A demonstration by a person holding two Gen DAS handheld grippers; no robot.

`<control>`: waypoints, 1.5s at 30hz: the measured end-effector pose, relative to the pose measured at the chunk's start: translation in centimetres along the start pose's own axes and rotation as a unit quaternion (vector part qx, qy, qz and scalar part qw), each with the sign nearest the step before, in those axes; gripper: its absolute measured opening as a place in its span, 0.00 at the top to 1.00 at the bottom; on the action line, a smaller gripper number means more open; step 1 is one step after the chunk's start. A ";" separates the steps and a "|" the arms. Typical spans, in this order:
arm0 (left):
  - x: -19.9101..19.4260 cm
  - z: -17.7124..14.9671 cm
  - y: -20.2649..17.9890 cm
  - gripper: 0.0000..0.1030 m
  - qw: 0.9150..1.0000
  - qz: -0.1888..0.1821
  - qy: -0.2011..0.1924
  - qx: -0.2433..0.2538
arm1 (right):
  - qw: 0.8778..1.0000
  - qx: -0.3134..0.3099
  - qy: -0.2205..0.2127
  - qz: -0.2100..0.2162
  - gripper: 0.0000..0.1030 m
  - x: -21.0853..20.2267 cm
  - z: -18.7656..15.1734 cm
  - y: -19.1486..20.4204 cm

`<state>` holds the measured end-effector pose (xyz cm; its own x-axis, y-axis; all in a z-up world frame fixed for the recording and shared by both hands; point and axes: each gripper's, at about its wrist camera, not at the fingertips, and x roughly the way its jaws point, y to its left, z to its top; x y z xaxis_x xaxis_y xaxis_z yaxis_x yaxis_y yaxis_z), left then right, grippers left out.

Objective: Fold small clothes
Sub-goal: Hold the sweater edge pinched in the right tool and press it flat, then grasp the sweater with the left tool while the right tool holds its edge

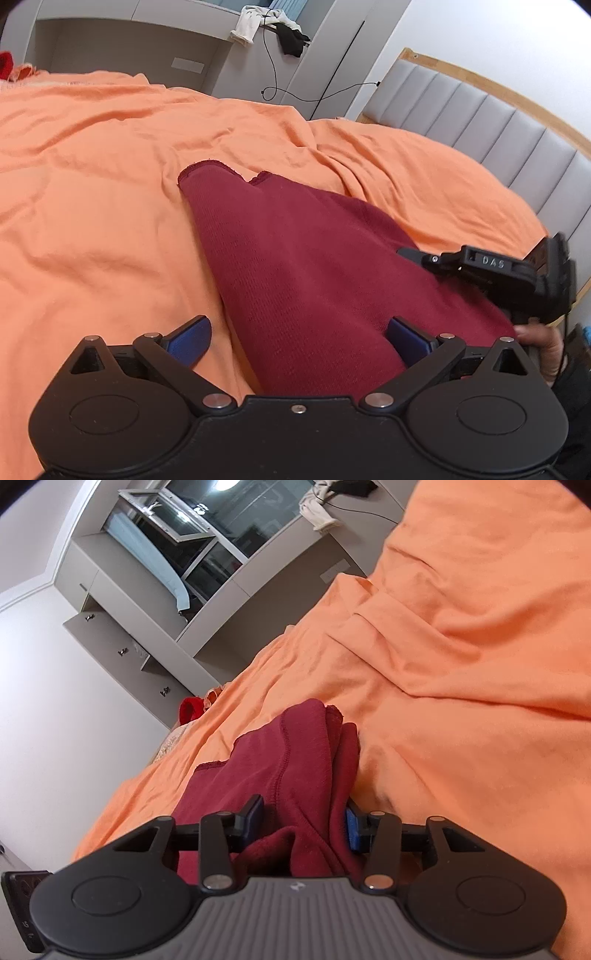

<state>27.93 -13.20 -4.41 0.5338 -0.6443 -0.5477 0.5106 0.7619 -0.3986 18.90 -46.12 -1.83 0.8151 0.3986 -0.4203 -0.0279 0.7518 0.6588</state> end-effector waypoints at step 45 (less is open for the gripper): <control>-1.1 0.7 0.1 0.63 0.999 -0.030 -0.019 -0.024 | 0.973 -0.211 -0.070 -0.057 0.73 -1.3 -1.5 5.8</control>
<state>27.90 -12.49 -3.30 0.5287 -0.6896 -0.4949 0.5100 0.7241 -0.4643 16.80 -41.53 1.63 0.8969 0.2467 -0.3670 -0.1437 0.9475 0.2858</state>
